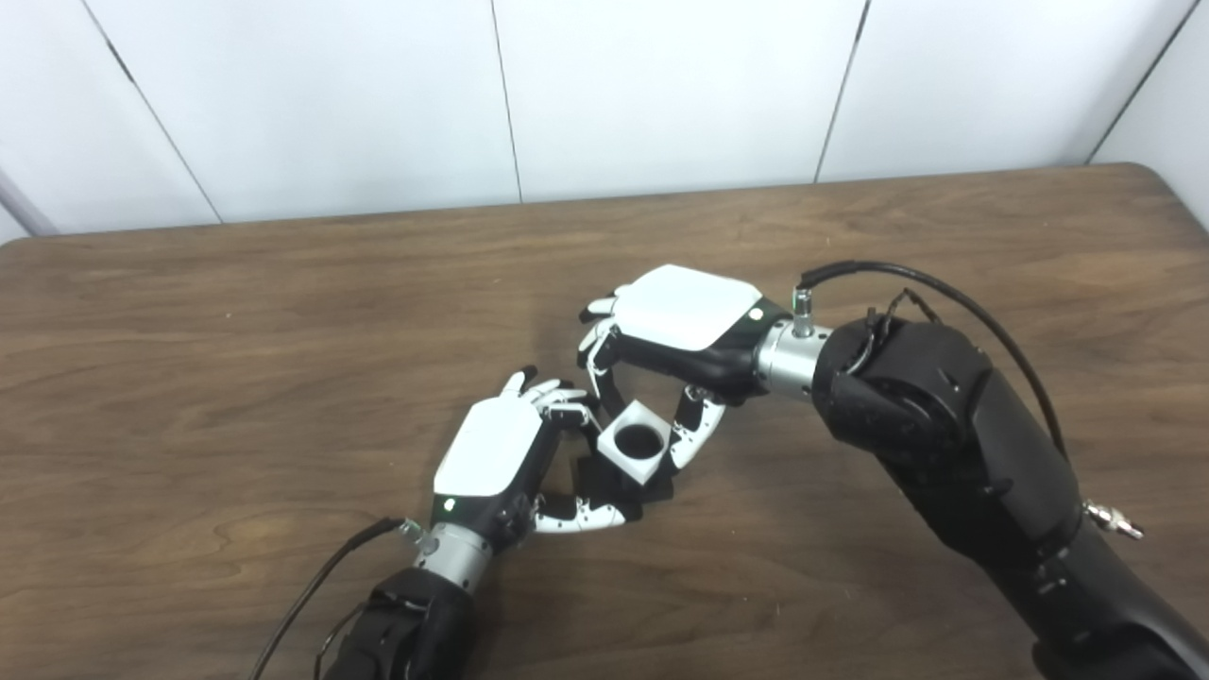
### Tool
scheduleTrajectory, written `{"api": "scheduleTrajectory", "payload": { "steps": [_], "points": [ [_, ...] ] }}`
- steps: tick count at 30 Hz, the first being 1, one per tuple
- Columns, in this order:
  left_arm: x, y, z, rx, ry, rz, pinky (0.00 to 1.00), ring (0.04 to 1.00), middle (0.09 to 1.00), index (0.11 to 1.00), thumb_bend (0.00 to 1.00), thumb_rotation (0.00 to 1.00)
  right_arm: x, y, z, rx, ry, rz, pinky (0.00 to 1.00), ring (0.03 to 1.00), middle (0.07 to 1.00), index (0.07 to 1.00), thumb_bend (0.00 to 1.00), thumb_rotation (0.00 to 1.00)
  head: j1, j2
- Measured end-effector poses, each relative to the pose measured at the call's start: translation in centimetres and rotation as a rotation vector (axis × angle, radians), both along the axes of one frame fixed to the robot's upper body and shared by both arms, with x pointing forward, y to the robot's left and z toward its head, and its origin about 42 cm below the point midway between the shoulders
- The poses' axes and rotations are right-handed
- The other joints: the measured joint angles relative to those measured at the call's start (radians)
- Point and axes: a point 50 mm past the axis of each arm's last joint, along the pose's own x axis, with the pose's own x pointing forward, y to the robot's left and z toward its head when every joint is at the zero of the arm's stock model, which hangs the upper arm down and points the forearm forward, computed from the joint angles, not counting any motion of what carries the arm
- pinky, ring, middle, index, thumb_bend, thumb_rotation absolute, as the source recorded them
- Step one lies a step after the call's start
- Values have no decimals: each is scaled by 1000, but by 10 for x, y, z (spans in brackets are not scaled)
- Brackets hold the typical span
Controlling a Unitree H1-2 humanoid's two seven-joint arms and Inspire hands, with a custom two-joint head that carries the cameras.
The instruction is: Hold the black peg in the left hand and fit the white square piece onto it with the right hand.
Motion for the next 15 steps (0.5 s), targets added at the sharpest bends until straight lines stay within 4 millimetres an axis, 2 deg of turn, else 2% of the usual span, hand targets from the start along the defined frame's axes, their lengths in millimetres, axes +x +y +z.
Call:
{"api": "scheduleTrajectory", "payload": {
  "steps": [15],
  "points": [
    [0,0,0,1,-2,3,1000,858,776,486,523,55,2,0,-3,-1,-17,13,927,933,803,491,525,146,2,-5]
  ]
}}
